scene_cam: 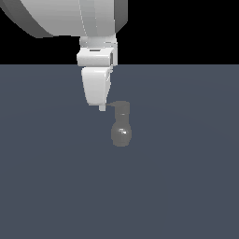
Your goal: Turn on the faucet by rotating a designated handle.
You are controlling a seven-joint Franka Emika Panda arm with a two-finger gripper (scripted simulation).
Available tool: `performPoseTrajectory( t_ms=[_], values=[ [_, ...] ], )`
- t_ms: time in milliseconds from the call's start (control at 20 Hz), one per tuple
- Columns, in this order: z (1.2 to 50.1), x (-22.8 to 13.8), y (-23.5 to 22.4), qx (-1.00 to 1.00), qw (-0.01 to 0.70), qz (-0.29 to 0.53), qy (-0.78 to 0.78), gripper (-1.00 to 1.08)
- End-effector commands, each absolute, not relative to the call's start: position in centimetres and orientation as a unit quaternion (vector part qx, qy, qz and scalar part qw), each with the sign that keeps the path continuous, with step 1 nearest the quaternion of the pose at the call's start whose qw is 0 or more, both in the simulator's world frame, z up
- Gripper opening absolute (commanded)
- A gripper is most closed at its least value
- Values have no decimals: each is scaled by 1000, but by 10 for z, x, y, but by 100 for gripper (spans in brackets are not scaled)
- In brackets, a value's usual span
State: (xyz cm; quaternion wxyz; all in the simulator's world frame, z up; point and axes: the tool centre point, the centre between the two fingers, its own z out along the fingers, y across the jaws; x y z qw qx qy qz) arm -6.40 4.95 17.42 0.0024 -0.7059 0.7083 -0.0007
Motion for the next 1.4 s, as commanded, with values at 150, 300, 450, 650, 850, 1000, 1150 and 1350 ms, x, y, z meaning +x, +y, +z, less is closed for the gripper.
performPoseTrajectory(
  t_ms=[150, 300, 450, 650, 850, 1000, 1150, 1350],
  values=[
    [174, -71, 15, -702, 2, -1, 712, -100],
    [174, -75, -3, -701, 1, 0, 713, -100],
    [173, -79, -22, -701, 0, 0, 713, -100],
    [175, -79, -8, -715, 3, 1, 699, -100],
    [174, -73, -20, -713, 3, 1, 701, -100],
    [174, -68, -29, -711, 2, 1, 703, -100],
    [174, -64, -38, -710, 2, 0, 704, -100],
    [174, -58, -50, -708, 2, 0, 706, -100]
  ],
)
